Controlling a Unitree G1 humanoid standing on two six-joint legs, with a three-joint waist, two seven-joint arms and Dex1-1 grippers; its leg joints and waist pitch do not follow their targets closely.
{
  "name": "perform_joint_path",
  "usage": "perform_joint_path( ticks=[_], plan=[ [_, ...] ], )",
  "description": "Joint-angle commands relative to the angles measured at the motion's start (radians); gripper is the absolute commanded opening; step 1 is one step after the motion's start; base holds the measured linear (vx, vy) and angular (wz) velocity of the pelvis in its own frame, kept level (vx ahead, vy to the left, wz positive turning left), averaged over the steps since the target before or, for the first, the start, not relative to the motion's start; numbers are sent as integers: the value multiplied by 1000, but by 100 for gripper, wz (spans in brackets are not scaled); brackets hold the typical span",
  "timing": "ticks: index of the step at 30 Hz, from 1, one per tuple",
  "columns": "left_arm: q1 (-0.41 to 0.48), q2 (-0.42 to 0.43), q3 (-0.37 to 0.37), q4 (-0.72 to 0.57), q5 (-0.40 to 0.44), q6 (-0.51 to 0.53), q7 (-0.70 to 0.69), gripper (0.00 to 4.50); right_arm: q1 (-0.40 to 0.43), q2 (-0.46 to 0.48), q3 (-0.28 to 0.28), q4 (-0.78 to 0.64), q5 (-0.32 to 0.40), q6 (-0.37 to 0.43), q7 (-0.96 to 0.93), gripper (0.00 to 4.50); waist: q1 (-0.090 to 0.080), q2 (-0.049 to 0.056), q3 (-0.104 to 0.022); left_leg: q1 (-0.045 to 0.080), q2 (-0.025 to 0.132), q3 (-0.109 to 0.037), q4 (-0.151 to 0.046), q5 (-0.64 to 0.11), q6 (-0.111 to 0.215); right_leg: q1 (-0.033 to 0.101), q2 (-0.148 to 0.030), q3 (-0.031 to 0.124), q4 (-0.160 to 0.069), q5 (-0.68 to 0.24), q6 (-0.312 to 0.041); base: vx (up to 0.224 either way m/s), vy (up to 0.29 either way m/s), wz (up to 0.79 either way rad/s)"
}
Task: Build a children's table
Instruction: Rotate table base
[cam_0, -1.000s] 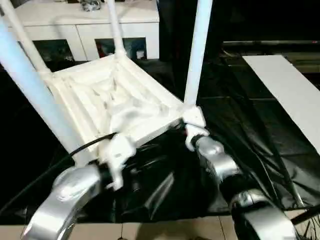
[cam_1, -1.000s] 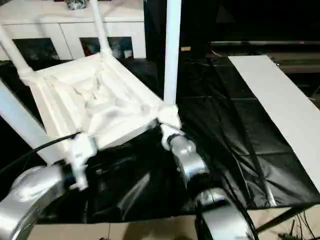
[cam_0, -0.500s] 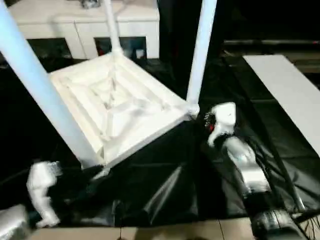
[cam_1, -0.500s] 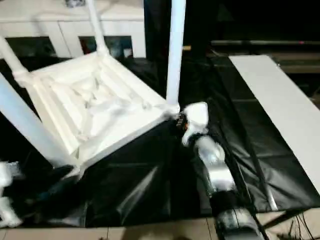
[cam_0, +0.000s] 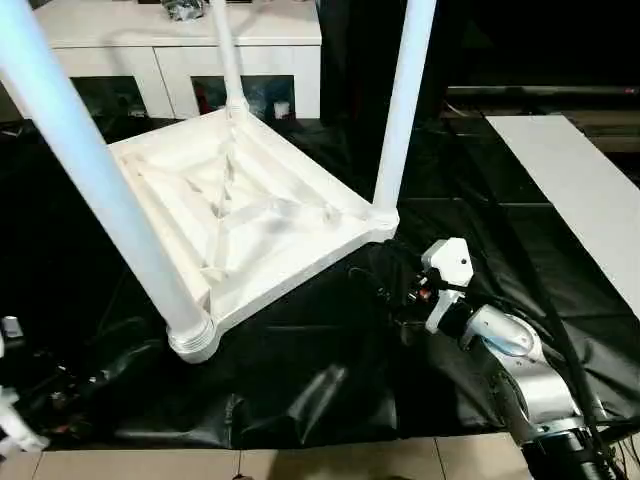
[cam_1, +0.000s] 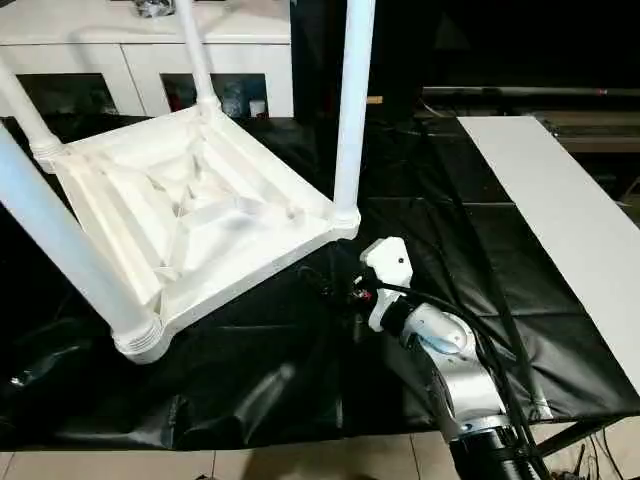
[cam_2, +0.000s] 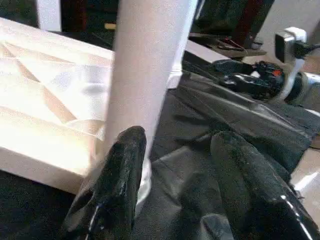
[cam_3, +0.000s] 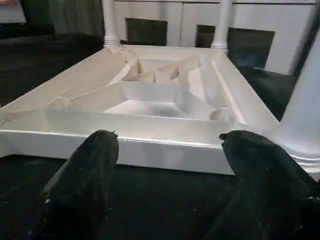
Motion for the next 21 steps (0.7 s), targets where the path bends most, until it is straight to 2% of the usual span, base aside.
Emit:
perform_joint_path(
  ticks=[1, 5, 6, 8, 10, 12, 15, 16, 17, 19, 20, 21],
  plan=[
    [-22, 9, 6, -4, 0, 5, -2, 259, -6, -2, 2, -1, -15, 15, -13, 379, 0, 10, -28, 19, 45, -23, -98, -491, -25, 7, -46, 44, -99, -540, -89, 0, 0, 0],
    [-117, -16, -38, 1, 18, -19, 46, 289, -55, 22, -9, 99, -105, 41, -149, 379, 3, 11, -32, 26, 42, -19, -97, -478, -45, 5, -39, 45, -92, -471, -119, 0, 0, 0],
    [-151, -23, -55, 12, 33, -26, 63, 309, -76, 35, -16, 140, -127, 61, -204, 379, 2, 13, -35, 25, 40, -20, -96, -476, -52, 8, -39, 44, -90, -453, -125, 0, 0, 0],
    [-178, -30, -66, 30, 45, -37, 70, 324, -95, 44, -20, 175, -144, 72, -246, 379, 1, 8, -38, 18, 38, -20, -95, -443, -49, 16, -42, 45, -85, -423, -126, 0, 0, 0],
    [-242, -45, -96, 70, 71, -53, 76, 337, -143, 70, -29, 263, -169, 91, -328, 379, -1, 10, -44, 21, 35, -17, -90, -411, -47, 17, -41, 46, -81, -386, -135, 0, 0, 0],
    [-272, -49, -117, 76, 72, -41, 70, 358, -180, 85, -37, 328, -179, 97, -368, 379, 0, 9, -47, 15, 35, -15, -88, -372, -46, 24, -42, 45, -73, -338, -153, 0, 0, 0],
    [-304, -52, -154, 74, 69, -16, 65, 383, -228, 100, -45, 409, -192, 83, -401, 379, -1, 5, -50, 15, 35, -13, -84, -343, -38, 26, -42, 45, -65, -291, -174, 0, 0, 0],
    [-304, -52, -154, 74, 69, -16, 65, 394, -228, 100, -45, 409, -192, 83, -401, 379, 0, 8, -52, 15, 35, -11, -82, -319, -35, 29, -42, 44, -62, -257, -185, 0, 0, 0],
    [-328, -63, -190, 63, 66, -2, 64, 404, -263, 106, -44, 465, -208, 72, -424, 379, 0, 10, -54, 12, 36, -10, -81, -294, -32, 32, -42, 43, -58, -224, -194, 0, 0, 0],
    [-360, -80, -223, 59, 68, 9, 67, 411, -292, 115, -48, 504, -208, 64, -427, 379, 4, 10, -56, 17, 35, -7, -76, -267, -28, 31, -39, 43, -54, -181, -211, 0, 0, 0],
    [-370, -84, -234, 59, 74, 8, 68, 424, -300, 119, -50, 513, -203, 64, -422, 379, 2, 9, -57, 11, 35, -7, -76, -251, -22, 38, -39, 43, -50, -152, -216, 0, 0, 0],
    [-389, -96, -254, 57, 84, 3, 72, 436, -317, 125, -51, 539, -204, 54, -425, 379, 3, 10, -58, 10, 35, -8, -76, -244, -20, 40, -40, 42, -48, -143, -218, 0, 0, 0]
  ],
)
